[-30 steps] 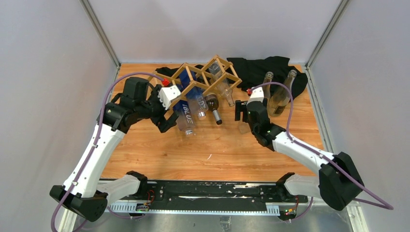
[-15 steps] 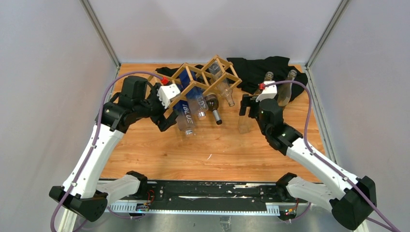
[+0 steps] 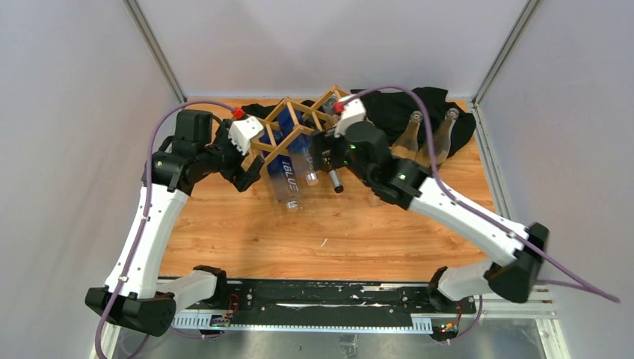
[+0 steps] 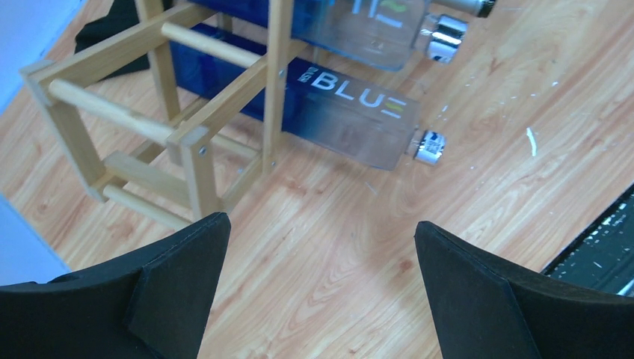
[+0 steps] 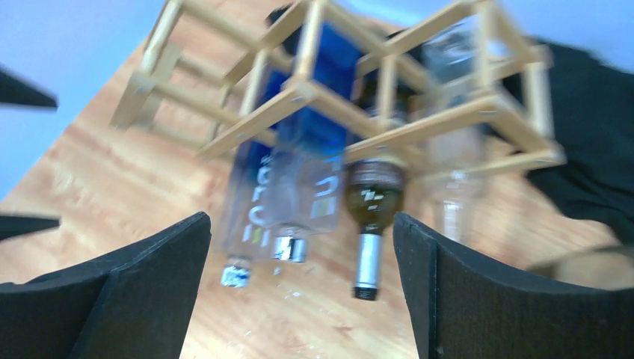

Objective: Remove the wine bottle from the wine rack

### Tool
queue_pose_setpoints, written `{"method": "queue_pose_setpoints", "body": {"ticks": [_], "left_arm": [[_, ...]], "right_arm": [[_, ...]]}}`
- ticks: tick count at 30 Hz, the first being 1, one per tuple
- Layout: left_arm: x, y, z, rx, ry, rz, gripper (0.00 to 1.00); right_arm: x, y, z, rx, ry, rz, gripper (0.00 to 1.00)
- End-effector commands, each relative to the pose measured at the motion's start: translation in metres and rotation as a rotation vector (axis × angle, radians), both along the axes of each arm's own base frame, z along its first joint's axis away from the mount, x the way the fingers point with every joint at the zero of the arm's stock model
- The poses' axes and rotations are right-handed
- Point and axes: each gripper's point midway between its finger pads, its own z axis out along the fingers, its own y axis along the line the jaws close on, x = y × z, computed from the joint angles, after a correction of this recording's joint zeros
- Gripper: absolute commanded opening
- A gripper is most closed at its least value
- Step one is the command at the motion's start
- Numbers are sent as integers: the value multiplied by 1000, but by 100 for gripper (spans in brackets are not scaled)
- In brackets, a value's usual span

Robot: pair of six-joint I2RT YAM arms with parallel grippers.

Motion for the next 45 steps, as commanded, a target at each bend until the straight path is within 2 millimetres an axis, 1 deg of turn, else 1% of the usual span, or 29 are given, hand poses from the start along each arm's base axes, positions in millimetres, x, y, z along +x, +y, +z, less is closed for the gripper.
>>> {"method": "queue_pose_setpoints", "body": {"ticks": [1,2,3,4,5,8,10,15,19,28,35,36,38,43,45], "left_arm": [[8,15,-2,19,-17,13,100],[10,20,-5,27,-16,21,100],[11,24,-8,32,-11,27,99],[12,26,-11,38,-7,28,99],[14,31,-14,41,1,37,99],[14,38,-22,56,16,34,97],[13,39,-25,64,20,27,97],[8,37,-31,64,24,1,97],[6,35,-31,53,24,-9,97],[2,32,-33,45,23,-26,97],[-1,32,-32,44,12,-31,97],[-2,32,-31,43,11,-33,96],[-2,32,-31,43,9,-32,96],[-4,33,-30,48,0,-32,96],[-4,33,-30,52,-4,-33,96]], "right_arm": [[-19,61,-49,-74,193,185,96],[-17,72,-63,-96,233,202,96],[-15,78,-64,-96,244,209,97],[-12,84,-69,-108,263,216,97],[-8,89,-77,-125,284,216,98],[5,100,-97,-135,359,222,99],[18,98,-104,-114,396,205,100],[42,98,-116,-83,451,189,100],[53,96,-132,-59,511,185,100],[67,107,-160,35,627,209,100],[73,121,-167,106,672,234,100],[73,123,-168,113,675,239,98],[74,127,-168,125,677,244,93],[71,140,-169,128,672,277,69],[70,147,-166,123,667,292,59]]}}
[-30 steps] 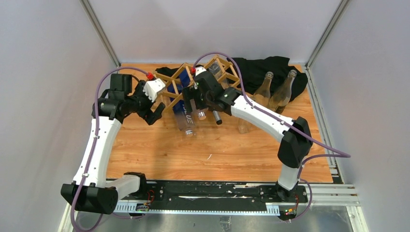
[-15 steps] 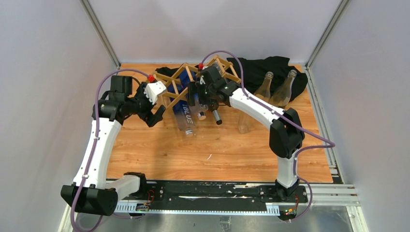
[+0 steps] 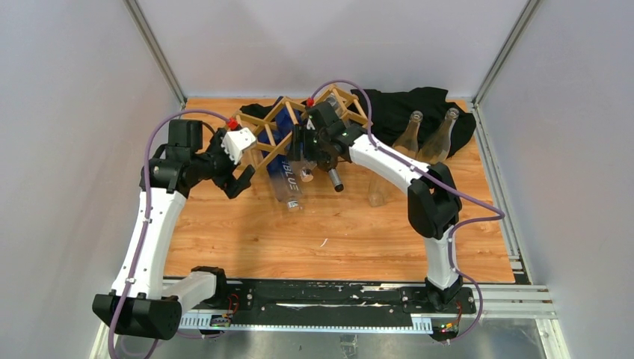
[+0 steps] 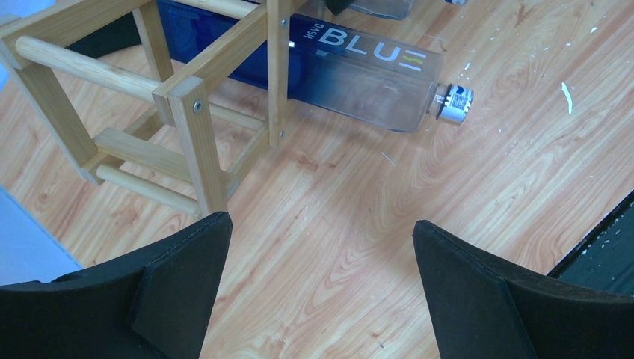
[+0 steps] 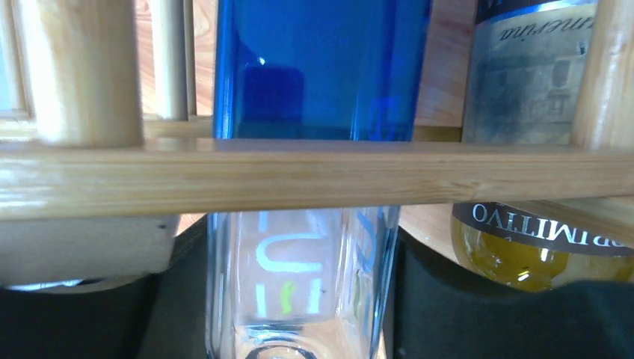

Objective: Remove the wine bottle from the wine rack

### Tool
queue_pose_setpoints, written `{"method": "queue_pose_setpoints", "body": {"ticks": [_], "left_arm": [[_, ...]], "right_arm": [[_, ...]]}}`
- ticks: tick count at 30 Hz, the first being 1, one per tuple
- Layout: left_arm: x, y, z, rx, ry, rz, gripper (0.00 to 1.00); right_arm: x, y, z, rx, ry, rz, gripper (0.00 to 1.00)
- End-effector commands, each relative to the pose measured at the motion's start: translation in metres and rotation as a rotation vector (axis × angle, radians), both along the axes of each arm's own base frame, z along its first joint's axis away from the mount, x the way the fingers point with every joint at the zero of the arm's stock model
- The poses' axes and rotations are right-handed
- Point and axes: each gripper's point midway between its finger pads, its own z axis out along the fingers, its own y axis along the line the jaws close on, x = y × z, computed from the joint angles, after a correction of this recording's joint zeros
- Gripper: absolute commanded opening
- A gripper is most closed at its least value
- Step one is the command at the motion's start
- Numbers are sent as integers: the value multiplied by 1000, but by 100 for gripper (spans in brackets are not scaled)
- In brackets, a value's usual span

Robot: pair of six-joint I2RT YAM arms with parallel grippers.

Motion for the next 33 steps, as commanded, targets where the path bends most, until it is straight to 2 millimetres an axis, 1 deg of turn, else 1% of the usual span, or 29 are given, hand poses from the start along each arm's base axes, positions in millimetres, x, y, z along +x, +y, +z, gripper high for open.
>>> {"method": "queue_pose_setpoints", "body": {"ticks": [1,7,10,13,15,18,19,20,21,23,27,33], "left_arm": [[-5,1,0,1,-13,-14,96],[-9,2,-3,16,-23,-22,96],[-8,3,-5,23,-18,-20,96],[-7,5,-7,35,-16,-16,96],[-6,7,-8,46,-19,-20,96],[-5,8,-10,58,-21,-25,96],[-5,8,-11,61,-19,-29,96],[-5,8,-12,63,-16,-29,96],[-4,8,-13,65,-14,-32,96],[-3,8,-15,67,-8,-35,96],[-2,8,-21,71,6,-40,95],[1,10,-26,90,6,-46,94]], "right_arm": [[-6,36,16,77,-21,93,53],[-12,55,10,47,-18,143,28],[-13,70,11,50,-14,152,11],[-18,80,12,49,-23,150,5],[-21,83,18,58,-35,140,0],[-27,80,21,72,-53,121,0],[-30,78,28,84,-68,117,0],[-34,75,30,92,-74,116,0],[-39,70,25,86,-72,115,0],[-48,63,30,94,-94,113,0],[-67,50,31,104,-112,115,0],[-98,35,33,121,-105,139,0]]}}
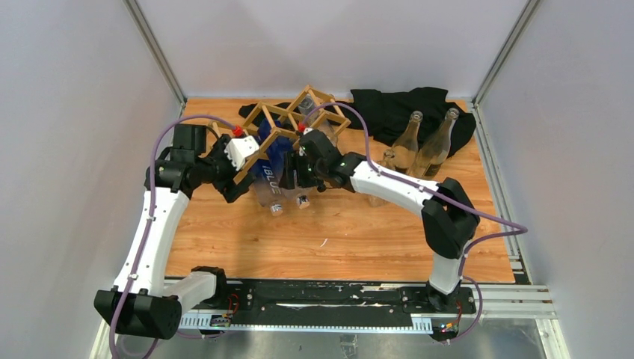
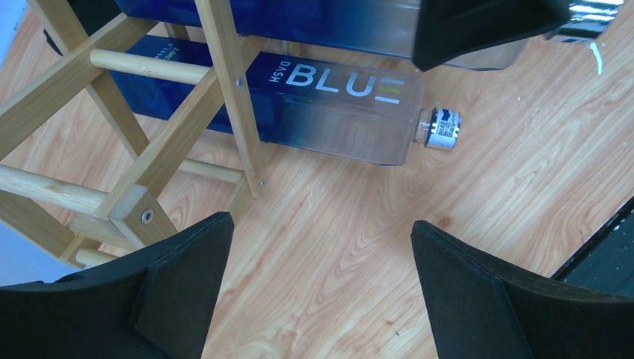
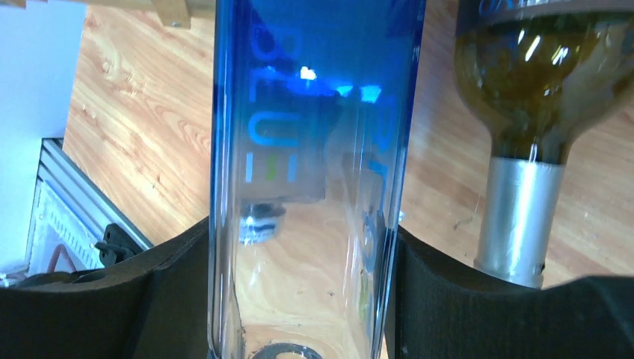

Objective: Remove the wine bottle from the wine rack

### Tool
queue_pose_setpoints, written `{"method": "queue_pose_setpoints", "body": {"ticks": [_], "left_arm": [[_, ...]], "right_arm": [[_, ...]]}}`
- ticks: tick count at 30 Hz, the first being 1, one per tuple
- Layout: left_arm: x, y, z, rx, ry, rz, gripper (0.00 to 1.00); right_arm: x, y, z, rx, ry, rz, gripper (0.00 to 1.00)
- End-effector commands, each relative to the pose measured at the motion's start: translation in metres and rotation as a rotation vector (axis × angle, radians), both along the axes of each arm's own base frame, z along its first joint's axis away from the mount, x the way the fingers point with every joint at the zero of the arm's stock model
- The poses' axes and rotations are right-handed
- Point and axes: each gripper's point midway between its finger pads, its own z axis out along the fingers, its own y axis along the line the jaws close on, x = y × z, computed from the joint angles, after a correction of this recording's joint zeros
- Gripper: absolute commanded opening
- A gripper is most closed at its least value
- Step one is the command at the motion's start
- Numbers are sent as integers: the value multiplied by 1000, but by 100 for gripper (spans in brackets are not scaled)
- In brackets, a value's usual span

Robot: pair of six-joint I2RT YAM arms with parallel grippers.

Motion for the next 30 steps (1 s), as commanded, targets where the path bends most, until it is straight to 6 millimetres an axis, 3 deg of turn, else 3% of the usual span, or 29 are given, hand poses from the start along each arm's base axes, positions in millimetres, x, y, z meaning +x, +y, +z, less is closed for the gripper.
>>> {"method": "queue_pose_setpoints", "body": {"ticks": [1,7,19,30], "left_arm": [[3,3,-5,21,-7,-15,94],[-3,-5,1,4,-49,-86,97],[-8,-13,9,11,-124,-192,99],[-14,-32,17,54,-227,-374,100]], "right_arm": [[-29,10,35,104,-56,65,0],[-54,-10,40,148,-39,49,0],[-85,-34,73,252,-13,55,0],[-112,-61,99,274,-9,85,0]]}}
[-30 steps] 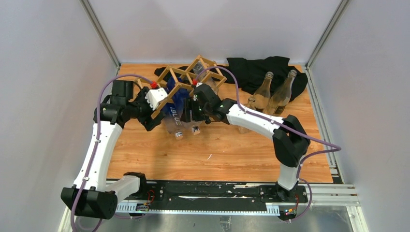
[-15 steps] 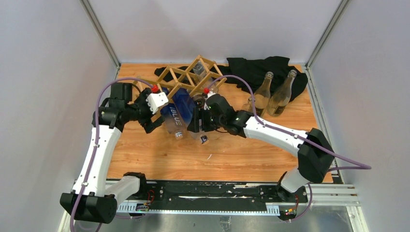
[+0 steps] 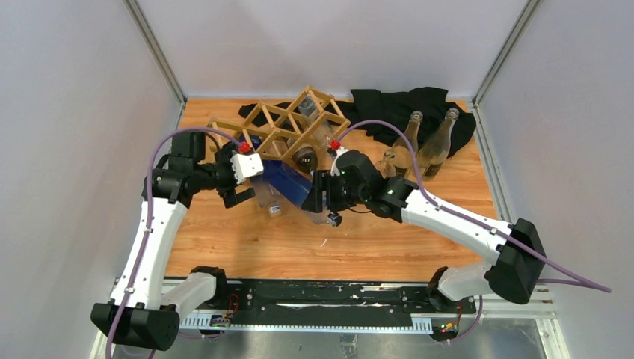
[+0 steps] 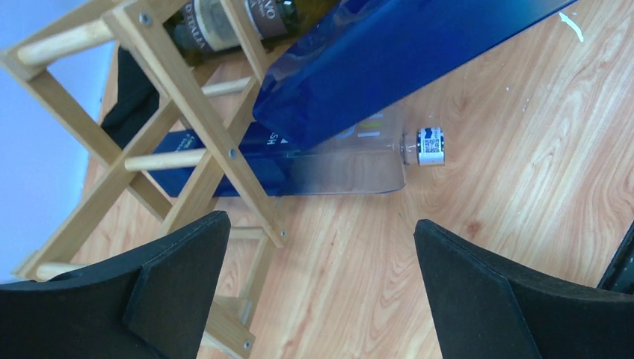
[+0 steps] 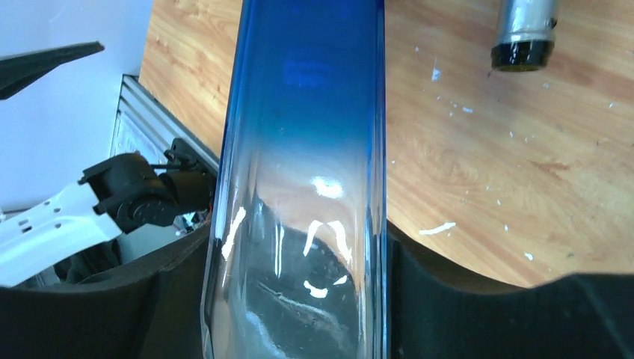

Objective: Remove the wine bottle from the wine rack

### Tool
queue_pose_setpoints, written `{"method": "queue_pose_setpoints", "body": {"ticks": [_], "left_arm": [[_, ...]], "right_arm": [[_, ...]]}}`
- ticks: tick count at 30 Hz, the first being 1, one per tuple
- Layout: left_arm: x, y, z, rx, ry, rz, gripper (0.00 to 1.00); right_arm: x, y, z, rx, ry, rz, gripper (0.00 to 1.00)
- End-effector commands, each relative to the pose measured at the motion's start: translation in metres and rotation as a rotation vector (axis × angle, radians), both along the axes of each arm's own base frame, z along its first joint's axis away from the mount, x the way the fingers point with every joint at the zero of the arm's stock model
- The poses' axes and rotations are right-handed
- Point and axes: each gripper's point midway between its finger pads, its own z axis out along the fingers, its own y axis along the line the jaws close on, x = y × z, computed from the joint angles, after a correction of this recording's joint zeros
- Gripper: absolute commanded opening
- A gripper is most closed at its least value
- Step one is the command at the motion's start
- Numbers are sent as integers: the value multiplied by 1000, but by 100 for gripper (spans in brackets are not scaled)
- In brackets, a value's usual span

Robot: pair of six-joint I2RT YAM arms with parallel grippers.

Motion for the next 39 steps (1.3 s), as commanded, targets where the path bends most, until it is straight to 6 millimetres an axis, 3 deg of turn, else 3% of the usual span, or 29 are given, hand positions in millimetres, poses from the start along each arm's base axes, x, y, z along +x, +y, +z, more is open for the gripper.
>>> {"method": "queue_pose_setpoints", "body": {"ticks": [1,10,15,25,33,39], "left_arm": [[-5,-15,5,29,-67,-115,100],[-38,-52,-1,93,-133,-327,100],[-46,-65,-3,183,-203,-432,100],[-41,-100,6,233,-282,-540,100],[-17,-108,13,270,-383,-469,100],[-21,-105,6,262,-377,-460,100]], "right_arm": [[-16,7,56,159,-83,69,0],[-20,-4,80,173,-129,63,0],[-19,-7,107,206,-172,57,0],[-33,-7,145,276,-195,119,0],[-50,4,147,291,-150,241,0],[-53,7,149,306,-143,265,0]]}}
